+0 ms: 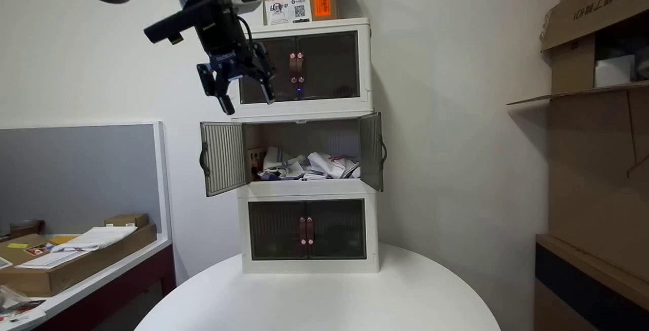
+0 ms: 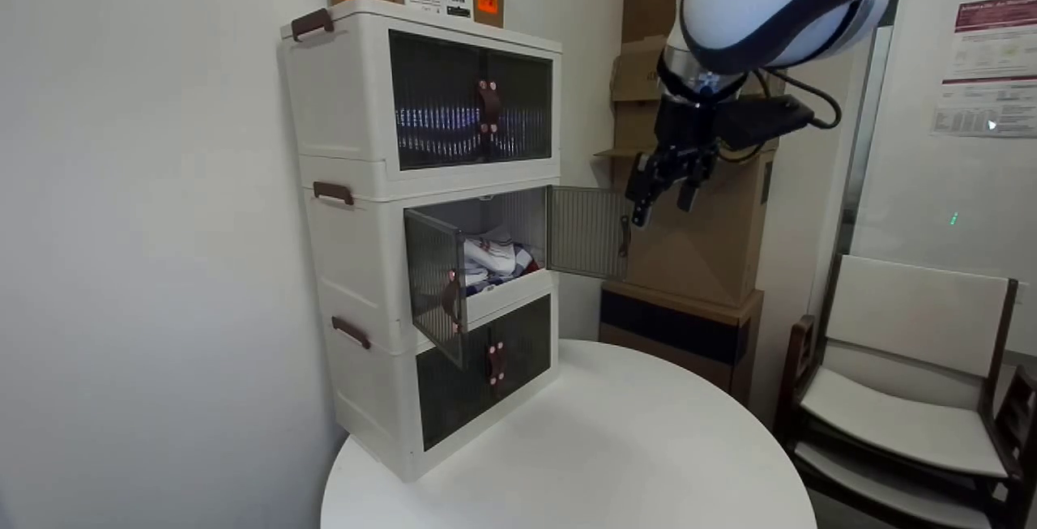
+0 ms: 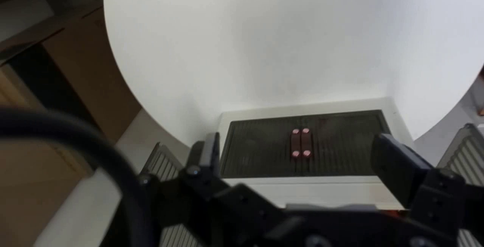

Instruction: Remove the towel from the drawer

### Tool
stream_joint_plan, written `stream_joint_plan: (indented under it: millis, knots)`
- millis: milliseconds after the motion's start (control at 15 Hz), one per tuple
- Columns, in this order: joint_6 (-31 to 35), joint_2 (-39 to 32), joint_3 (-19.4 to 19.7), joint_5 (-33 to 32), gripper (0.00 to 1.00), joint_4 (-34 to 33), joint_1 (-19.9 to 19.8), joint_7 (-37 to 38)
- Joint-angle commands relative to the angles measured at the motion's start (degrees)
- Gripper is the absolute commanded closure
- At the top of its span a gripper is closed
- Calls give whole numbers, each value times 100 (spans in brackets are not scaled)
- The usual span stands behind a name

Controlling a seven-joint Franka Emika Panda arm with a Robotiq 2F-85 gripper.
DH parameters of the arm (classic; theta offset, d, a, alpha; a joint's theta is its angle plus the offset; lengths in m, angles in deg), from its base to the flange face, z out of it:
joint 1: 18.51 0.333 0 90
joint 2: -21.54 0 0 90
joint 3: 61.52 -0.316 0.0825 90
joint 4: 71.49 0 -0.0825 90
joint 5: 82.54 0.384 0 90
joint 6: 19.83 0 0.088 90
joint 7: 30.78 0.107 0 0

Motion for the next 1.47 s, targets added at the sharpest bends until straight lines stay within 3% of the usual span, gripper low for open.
stream_joint_plan:
  millis: [0,133,200,333,867,1400]
  knots:
    - [1432,-396,-213,-758,0,145,-402,545]
    - [2163,-712,-385,-1230,0,97,-735,1118]
    - [1635,-433,-184,-840,0,161,-438,616]
    - [2034,-651,-276,-1058,0,163,-627,880]
    - [2203,-798,-321,-1119,0,136,-757,1111]
    - [3276,-1614,-245,-1280,0,-81,-1098,1364]
